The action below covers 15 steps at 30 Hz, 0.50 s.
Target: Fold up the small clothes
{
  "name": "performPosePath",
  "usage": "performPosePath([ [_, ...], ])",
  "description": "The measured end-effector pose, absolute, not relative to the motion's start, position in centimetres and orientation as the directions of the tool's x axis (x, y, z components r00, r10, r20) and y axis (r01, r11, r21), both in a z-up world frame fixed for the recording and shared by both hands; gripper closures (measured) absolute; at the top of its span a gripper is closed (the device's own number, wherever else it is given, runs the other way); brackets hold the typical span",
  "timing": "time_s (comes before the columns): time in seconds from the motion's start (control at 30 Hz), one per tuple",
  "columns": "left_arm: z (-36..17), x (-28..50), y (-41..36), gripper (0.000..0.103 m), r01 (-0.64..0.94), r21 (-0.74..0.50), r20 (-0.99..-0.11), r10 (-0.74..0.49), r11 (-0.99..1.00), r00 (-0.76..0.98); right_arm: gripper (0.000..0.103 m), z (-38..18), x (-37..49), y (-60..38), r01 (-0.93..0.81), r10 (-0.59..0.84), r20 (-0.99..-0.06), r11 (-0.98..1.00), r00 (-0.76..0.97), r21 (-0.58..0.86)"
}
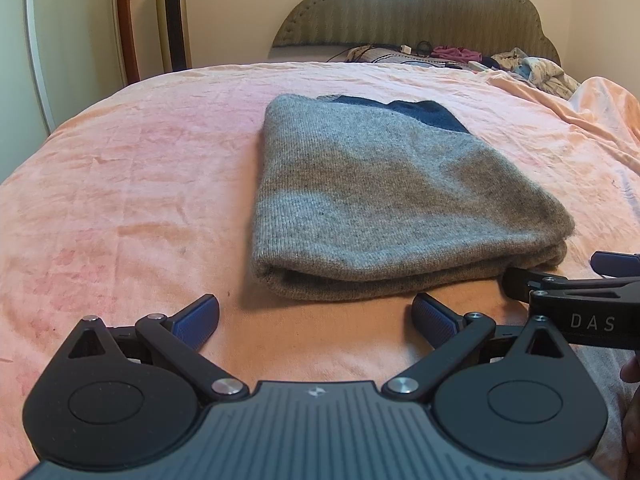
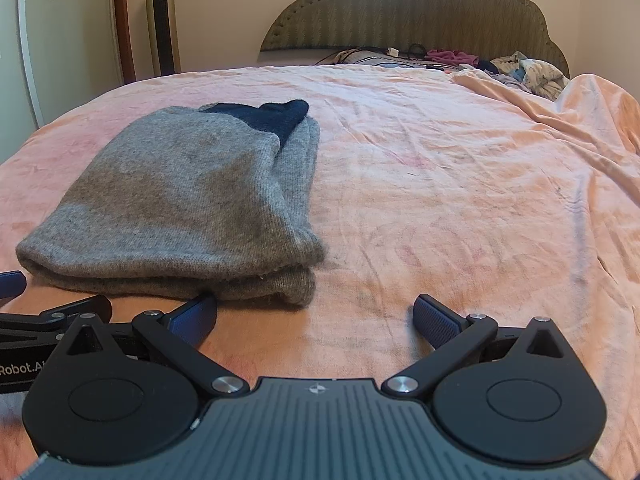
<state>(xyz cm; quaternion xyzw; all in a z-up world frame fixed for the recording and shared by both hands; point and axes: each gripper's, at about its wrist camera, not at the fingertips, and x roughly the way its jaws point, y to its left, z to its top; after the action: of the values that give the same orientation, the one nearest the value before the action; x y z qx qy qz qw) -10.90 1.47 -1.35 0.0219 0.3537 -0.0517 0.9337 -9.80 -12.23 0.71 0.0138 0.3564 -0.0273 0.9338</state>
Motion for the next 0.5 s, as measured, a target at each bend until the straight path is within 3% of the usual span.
performPosePath([
  [0.5,-1.4,-11.3,1.7,0.0,0.11,0.002,-0.648,-0.082,0.994,0.757,0.0,0.72,-9.86,-12.16,0.06,-0.041,-0.665,0.998,0.745,0.006],
])
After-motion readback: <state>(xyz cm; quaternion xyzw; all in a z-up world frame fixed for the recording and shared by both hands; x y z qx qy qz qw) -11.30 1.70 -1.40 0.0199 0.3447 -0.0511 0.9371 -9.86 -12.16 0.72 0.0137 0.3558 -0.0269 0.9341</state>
